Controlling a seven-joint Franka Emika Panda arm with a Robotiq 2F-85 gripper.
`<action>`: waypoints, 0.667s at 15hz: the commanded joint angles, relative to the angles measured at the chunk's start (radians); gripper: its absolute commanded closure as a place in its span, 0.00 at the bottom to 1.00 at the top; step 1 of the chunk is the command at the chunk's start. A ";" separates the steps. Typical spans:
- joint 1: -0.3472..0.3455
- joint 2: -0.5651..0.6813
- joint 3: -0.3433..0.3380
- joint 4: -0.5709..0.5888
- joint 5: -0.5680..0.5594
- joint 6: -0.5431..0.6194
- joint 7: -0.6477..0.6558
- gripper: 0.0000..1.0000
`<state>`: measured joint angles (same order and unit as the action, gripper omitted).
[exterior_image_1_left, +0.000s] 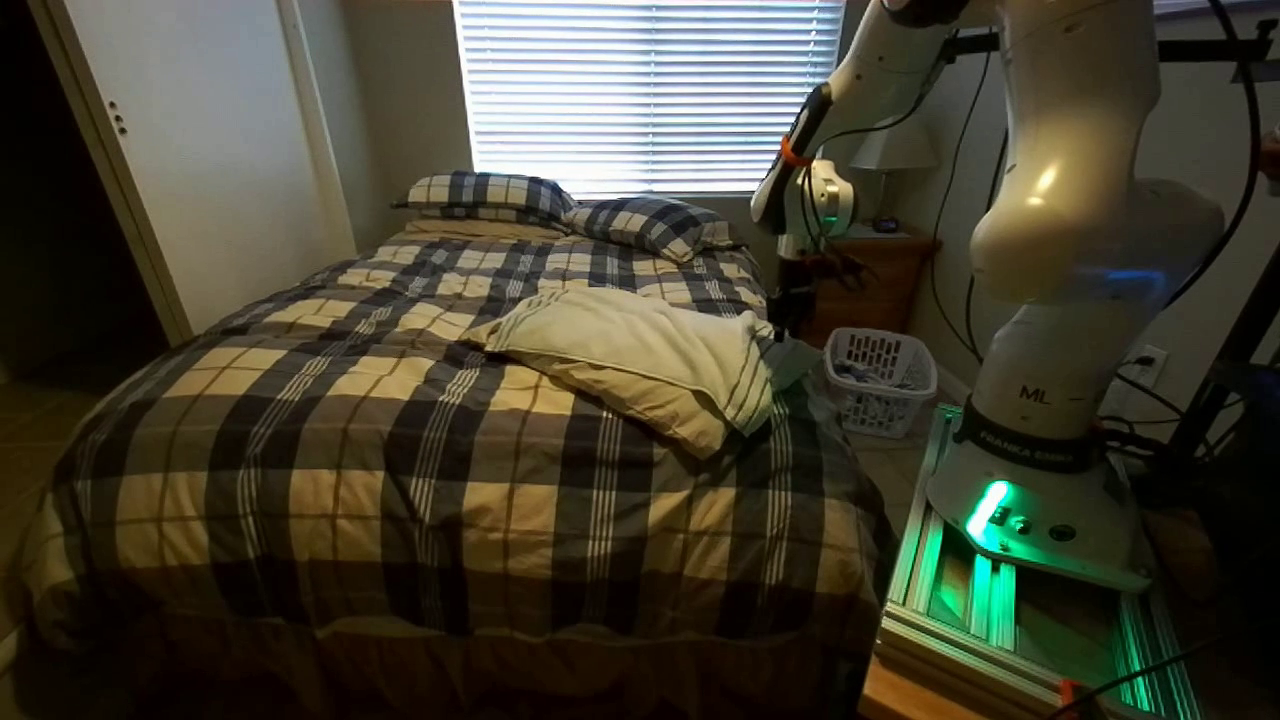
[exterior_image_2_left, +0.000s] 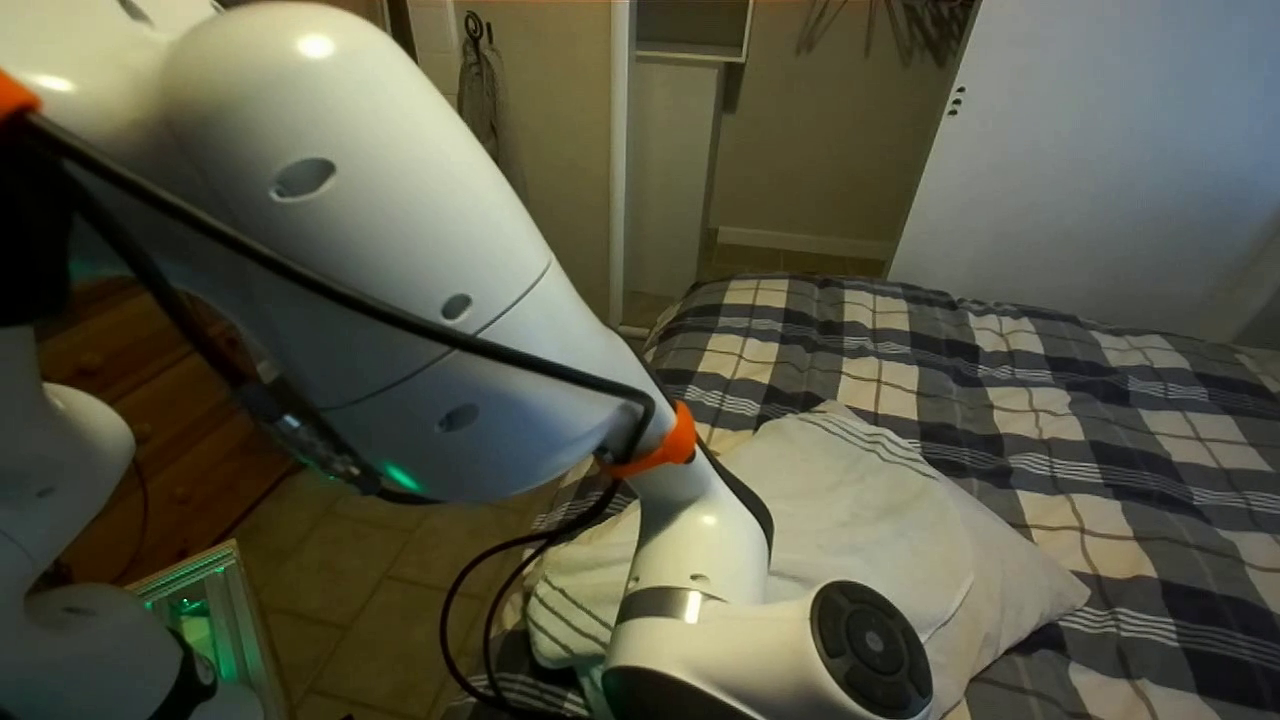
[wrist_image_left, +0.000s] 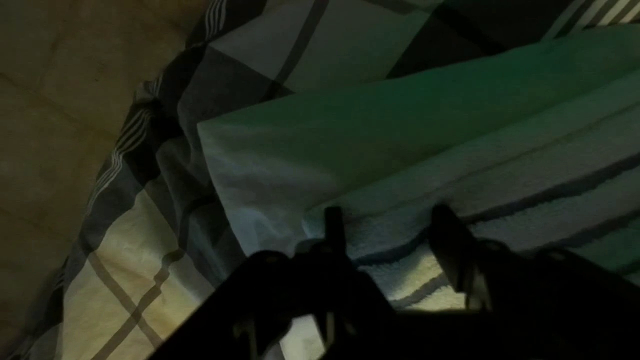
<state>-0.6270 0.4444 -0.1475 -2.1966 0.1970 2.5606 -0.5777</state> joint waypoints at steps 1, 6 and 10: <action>-0.015 0.012 0.004 0.032 0.007 -0.028 -0.011 0.81; -0.015 0.014 0.002 0.041 0.004 -0.035 -0.007 1.00; -0.015 0.008 -0.007 0.039 -0.004 -0.039 0.002 0.99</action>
<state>-0.6338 0.4450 -0.1487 -2.1801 0.1969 2.5461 -0.5776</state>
